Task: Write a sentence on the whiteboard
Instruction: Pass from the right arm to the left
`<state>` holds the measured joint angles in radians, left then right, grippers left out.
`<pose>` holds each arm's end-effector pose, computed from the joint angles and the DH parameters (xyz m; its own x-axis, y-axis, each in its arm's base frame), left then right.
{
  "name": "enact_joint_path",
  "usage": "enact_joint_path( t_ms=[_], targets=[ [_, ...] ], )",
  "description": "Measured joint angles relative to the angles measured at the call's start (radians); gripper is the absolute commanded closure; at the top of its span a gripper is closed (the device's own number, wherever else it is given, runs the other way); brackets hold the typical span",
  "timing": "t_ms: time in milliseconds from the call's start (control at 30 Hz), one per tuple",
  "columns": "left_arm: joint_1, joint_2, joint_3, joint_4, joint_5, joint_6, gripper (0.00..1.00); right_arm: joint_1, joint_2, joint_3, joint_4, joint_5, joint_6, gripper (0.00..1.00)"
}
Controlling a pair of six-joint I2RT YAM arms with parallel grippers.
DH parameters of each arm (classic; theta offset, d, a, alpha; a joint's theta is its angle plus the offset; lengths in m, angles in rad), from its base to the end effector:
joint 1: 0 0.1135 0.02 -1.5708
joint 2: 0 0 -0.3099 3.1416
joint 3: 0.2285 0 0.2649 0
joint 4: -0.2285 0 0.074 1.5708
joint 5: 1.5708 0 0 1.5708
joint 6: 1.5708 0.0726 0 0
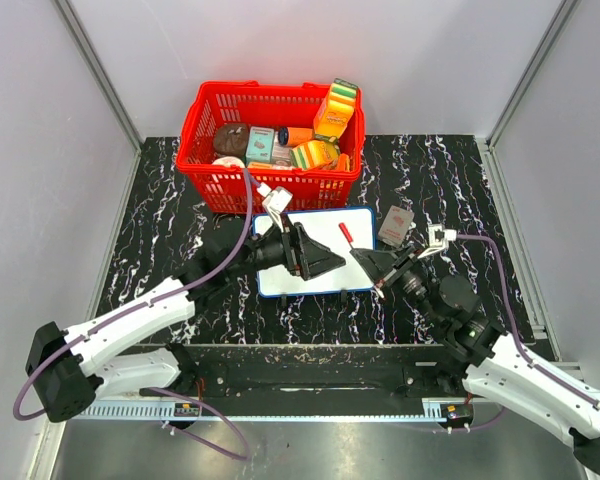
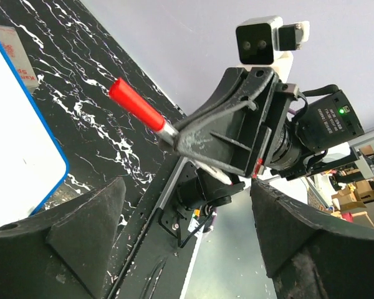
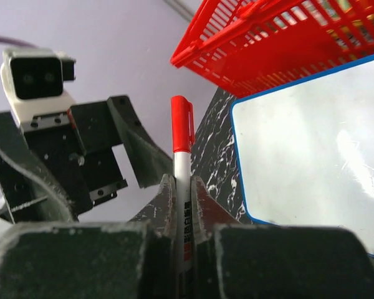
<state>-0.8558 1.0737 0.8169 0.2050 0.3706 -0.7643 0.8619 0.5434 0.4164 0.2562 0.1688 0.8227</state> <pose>0.1627 -0.2275 0.3711 -0.6757 -0.2057 -0.7079 0.6558 0.2710 -0.7046 0.1151 0.1155 0.3193 -0.4119 0.6296 -0.6587 -0.4967 0.4509 0.7416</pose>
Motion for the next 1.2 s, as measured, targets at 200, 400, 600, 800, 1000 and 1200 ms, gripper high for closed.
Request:
enact_joint_path(
  t_ms=[200,400,600,800,1000,1200],
  targets=[
    [-0.037,0.019,0.000,0.024,0.004,-0.014,0.16,0.000,-0.048,-0.021,-0.018,0.176,0.096,1.00],
    [-0.127,0.170,0.048,0.091,0.044,-0.027,0.25,0.000,-0.055,-0.026,-0.018,0.294,0.140,1.00],
    [-0.161,0.299,0.128,0.131,0.105,-0.031,0.37,0.000,-0.084,-0.027,-0.019,0.321,0.155,1.00],
    [-0.164,0.353,0.177,0.187,0.150,-0.035,0.49,0.000,-0.129,-0.027,-0.021,0.328,0.165,1.00],
    [-0.168,0.408,0.199,0.232,0.189,-0.049,0.55,0.000,-0.137,-0.027,-0.052,0.339,0.178,1.00],
    [-0.183,0.452,0.236,0.237,0.218,-0.053,0.59,0.000,-0.137,-0.027,-0.068,0.346,0.180,1.00]
  ],
)
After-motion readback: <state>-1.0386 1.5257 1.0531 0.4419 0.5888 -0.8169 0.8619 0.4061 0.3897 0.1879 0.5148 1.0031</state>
